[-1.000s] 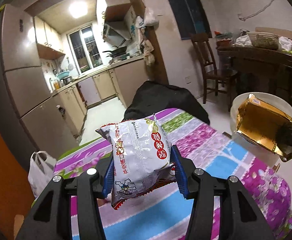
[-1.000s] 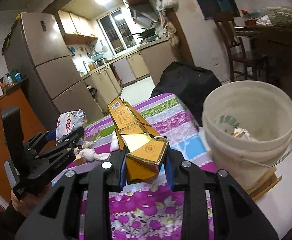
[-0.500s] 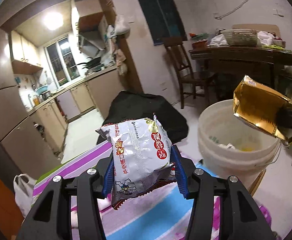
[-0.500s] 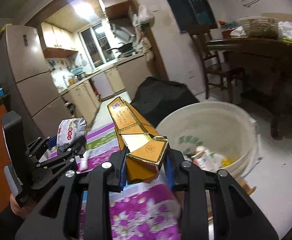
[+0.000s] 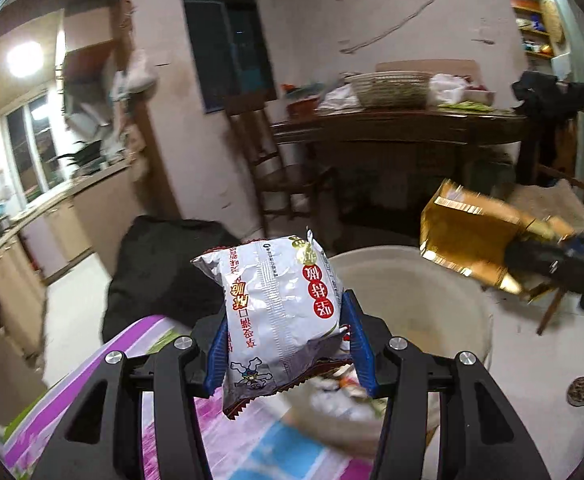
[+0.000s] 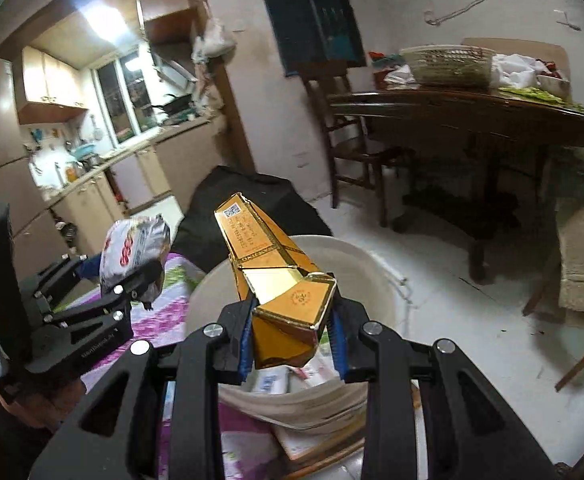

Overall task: Collect trash
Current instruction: 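Carry the snack bag and gold box over the white bucket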

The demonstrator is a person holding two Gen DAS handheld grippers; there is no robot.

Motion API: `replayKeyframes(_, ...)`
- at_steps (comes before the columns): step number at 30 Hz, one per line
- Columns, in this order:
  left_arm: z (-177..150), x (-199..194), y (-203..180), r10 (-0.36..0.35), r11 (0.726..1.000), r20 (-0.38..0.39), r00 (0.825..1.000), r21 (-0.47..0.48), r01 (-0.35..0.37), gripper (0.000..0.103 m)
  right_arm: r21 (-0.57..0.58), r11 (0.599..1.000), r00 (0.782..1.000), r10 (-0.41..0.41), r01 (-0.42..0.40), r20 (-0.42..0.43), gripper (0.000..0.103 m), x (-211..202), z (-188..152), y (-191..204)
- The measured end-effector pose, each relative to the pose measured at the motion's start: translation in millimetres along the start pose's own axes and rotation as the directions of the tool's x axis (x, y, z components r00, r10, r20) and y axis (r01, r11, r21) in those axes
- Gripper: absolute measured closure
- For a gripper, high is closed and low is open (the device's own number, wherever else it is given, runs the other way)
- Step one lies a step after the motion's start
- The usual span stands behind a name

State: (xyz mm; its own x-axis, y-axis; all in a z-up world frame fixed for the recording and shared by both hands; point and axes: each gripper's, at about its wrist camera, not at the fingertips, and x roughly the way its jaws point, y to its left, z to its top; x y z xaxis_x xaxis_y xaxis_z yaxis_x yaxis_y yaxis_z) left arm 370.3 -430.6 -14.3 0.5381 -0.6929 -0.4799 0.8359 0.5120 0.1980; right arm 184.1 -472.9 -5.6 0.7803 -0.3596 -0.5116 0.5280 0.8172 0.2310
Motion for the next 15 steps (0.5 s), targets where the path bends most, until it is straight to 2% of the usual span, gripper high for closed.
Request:
replayKeyframes(3,13.0,24.9,-13.5,-0.051,0.999,0.002,0.999,0.015,0.051,0.051,-0.001,0.999,0.999,-0.044,0.044,-0.013,0.074,8.6,2.0,-7.5)
replayKeyframes(7,23.5,55.8,-26.8,-0.077,0.997,-0.019,0.997,0.029,0.078,0.051,-0.003,0.996,0.995,-0.091,0.091,-0.028,0.074,13.2,-0.9,-13.2)
replayKeyframes(15,17.6,81.0,-29.9,-0.127,0.991,-0.046,0.991,0.025,0.128,0.051,-0.041,0.985,0.984,-0.172,0.17,-0.051,0.075,23.9,-1.0,-14.7)
